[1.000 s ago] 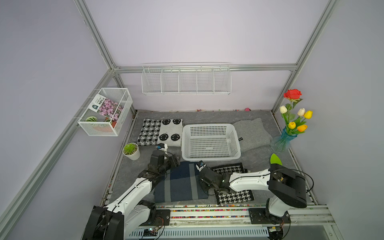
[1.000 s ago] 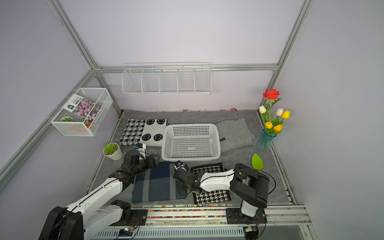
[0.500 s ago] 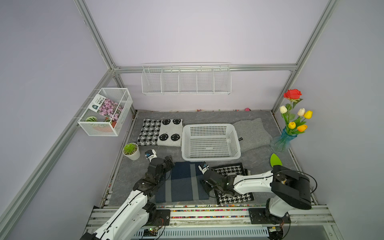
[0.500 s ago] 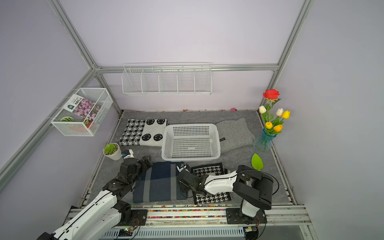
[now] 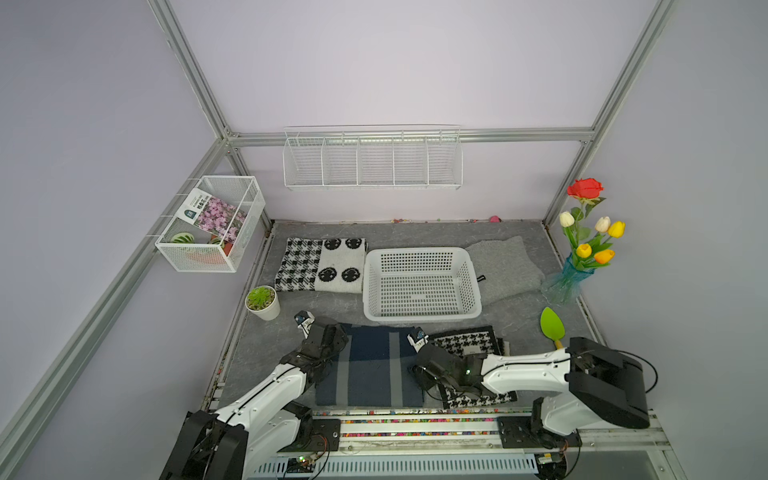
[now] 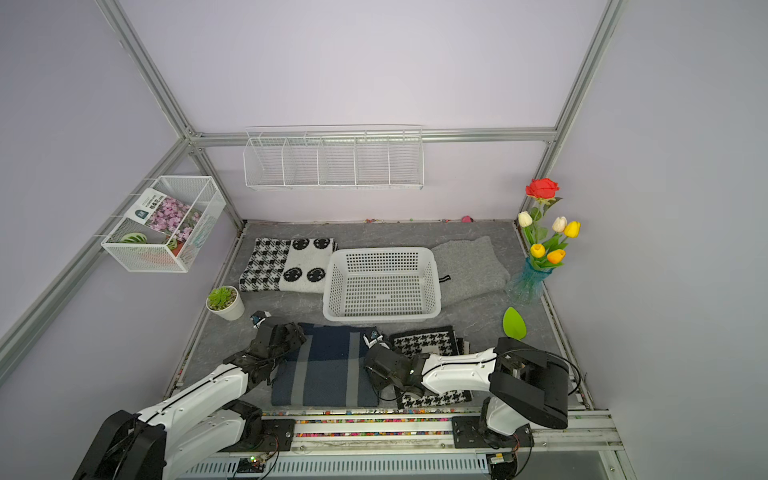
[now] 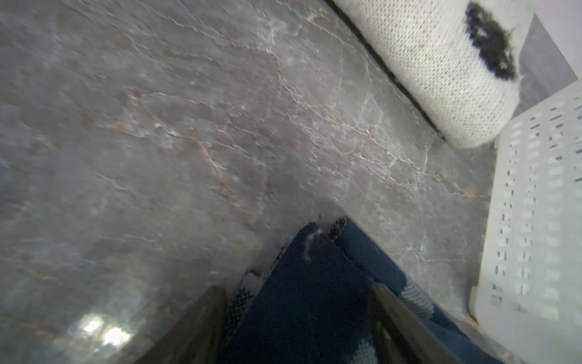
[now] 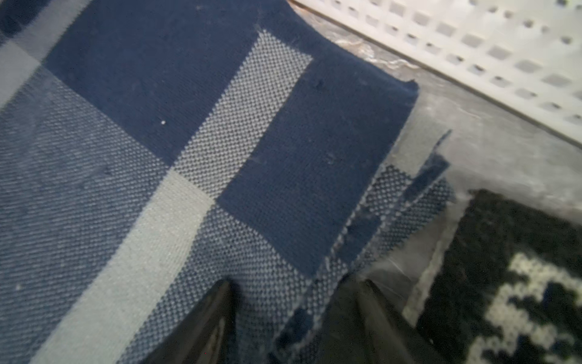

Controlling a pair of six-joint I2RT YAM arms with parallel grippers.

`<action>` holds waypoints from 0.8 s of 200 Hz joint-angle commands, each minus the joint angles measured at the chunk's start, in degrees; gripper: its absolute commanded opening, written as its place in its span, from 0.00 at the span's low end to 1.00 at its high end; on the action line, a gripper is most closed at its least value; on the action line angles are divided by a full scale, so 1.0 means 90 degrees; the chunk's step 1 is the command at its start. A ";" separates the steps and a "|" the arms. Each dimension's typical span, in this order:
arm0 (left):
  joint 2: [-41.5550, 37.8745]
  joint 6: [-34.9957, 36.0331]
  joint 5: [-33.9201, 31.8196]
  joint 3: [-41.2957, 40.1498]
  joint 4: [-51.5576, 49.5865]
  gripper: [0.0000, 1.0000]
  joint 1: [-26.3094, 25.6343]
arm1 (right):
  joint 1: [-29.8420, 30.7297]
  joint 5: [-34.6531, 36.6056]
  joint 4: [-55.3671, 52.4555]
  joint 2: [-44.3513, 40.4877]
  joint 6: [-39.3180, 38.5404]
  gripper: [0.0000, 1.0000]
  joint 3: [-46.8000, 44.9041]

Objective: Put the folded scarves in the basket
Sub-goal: Pick up the scarf at the center of the board.

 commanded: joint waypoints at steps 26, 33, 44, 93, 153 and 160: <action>0.0035 0.0041 0.0533 -0.0277 0.0499 0.66 0.0007 | 0.0041 -0.0018 -0.0824 0.0630 0.0183 0.72 0.0361; 0.0072 0.0078 0.0580 -0.0266 0.0508 0.64 0.0007 | 0.0085 0.0050 -0.0903 0.0702 0.0205 0.72 0.0402; 0.0142 0.0150 0.0659 -0.0213 0.0483 0.61 0.0002 | 0.0099 0.0170 -0.0992 0.0705 0.0279 0.73 0.0360; 0.0298 0.0314 0.0793 -0.0205 0.0652 0.57 0.0007 | 0.0095 -0.0218 -0.0789 0.1106 0.0268 0.68 0.0514; 0.0273 0.0311 0.0621 -0.0173 0.0607 0.69 -0.0003 | 0.0144 -0.0359 -0.0420 0.1271 0.0120 0.05 0.0516; 0.0263 0.0291 0.0584 -0.0173 0.0600 0.72 -0.0003 | 0.0144 -0.0282 -0.0534 0.1150 0.0098 0.01 0.0514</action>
